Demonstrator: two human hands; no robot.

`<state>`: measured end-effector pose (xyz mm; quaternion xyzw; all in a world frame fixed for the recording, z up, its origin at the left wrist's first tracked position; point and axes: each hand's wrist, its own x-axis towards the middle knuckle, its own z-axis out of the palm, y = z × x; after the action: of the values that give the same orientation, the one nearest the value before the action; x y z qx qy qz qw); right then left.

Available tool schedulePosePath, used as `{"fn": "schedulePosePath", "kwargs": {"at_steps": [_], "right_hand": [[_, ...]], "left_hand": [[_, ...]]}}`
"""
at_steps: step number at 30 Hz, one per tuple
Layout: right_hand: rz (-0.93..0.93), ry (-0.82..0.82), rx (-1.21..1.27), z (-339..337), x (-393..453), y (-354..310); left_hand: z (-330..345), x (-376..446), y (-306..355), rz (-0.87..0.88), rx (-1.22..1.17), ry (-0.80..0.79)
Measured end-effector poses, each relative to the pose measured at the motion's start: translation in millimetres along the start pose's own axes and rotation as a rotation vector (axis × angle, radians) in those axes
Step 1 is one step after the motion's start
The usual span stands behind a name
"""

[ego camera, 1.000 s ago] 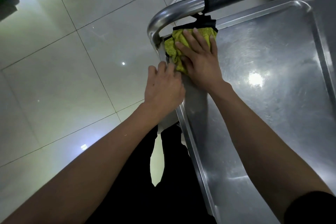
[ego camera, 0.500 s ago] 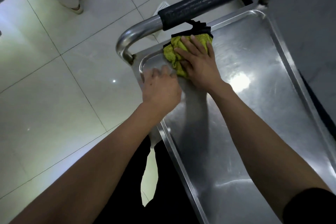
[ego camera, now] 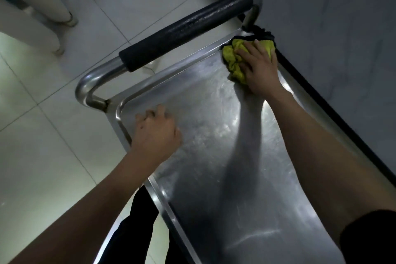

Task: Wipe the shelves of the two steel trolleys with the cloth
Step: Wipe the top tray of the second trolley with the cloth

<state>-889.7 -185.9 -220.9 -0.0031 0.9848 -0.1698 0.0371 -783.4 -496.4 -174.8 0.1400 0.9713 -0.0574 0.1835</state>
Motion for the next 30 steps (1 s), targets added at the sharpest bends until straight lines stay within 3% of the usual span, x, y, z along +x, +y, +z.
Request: {"fn": "schedulePosePath", "kwargs": {"at_steps": [6,16,22,30], "right_hand": [[0.065,0.004,-0.053,5.0,4.1,-8.4],[-0.156,-0.032,0.045,48.3,-81.6,-114.5],[-0.131,-0.019,0.028,64.5,-132.8,-140.8],[-0.134,-0.043,0.06,84.4,-173.7,-199.4]], "left_hand": [[4.2,-9.0,-6.9,0.047,-0.078,0.037],[7.5,-17.8,-22.5,0.102,-0.222,0.099],[14.7,-25.7,-31.6,0.112,-0.172,-0.019],[41.7,-114.9,-59.3,-0.02,-0.25,0.16]]}}
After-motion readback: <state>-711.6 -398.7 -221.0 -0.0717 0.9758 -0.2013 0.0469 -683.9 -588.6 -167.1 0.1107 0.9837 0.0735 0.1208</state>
